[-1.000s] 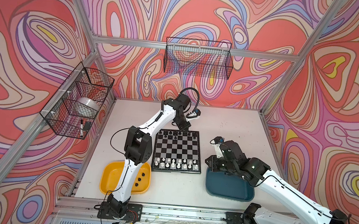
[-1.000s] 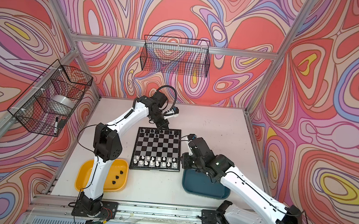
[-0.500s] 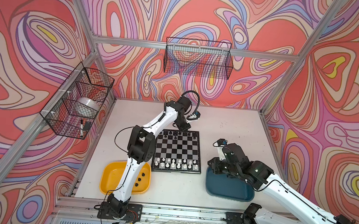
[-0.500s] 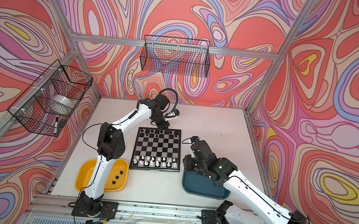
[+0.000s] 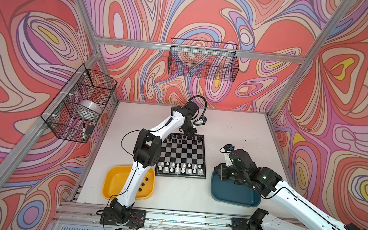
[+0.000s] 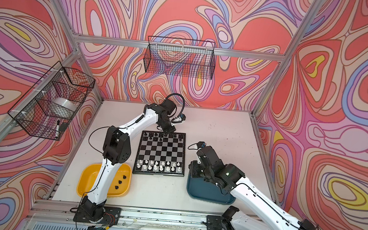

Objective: Set up the chess pieces on the board

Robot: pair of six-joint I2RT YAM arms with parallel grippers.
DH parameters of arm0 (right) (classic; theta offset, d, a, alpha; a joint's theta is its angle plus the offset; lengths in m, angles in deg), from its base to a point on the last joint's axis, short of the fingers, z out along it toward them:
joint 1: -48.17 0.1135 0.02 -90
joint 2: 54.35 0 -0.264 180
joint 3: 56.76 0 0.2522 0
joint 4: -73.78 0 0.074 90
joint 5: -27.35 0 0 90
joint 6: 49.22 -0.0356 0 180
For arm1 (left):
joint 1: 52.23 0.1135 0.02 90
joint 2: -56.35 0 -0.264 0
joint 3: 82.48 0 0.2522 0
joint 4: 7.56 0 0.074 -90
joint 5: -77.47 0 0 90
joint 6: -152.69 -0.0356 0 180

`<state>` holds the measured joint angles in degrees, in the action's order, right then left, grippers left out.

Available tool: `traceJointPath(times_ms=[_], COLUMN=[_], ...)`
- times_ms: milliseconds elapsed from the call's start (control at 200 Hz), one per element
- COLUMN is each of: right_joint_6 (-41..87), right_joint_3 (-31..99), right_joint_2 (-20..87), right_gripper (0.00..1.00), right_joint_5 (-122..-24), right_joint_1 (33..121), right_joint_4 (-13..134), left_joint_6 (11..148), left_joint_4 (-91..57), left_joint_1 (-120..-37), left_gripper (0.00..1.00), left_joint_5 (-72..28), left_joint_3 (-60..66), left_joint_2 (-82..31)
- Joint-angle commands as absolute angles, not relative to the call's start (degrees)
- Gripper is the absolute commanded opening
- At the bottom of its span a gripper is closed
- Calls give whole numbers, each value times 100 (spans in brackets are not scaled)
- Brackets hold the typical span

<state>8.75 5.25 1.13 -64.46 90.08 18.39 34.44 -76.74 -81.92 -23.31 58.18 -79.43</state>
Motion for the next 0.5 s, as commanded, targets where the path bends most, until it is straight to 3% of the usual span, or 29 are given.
traceJointPath(times_ms=[0, 496], right_joint_6=[812, 792], right_joint_3=[435, 345], right_joint_2=[5, 67], right_gripper=[18, 18], right_joint_5=[-6335, -6358], right_joint_1=[8983, 8983], right_joint_4=[1758, 1878], left_joint_6=[3480, 3326], left_joint_4=[-7554, -7462], left_joint_1=[-8221, -8228], left_gripper=[10, 10], left_joint_5=[-2158, -2038], left_joint_3=[5901, 5702], left_joint_2=[-8008, -8066])
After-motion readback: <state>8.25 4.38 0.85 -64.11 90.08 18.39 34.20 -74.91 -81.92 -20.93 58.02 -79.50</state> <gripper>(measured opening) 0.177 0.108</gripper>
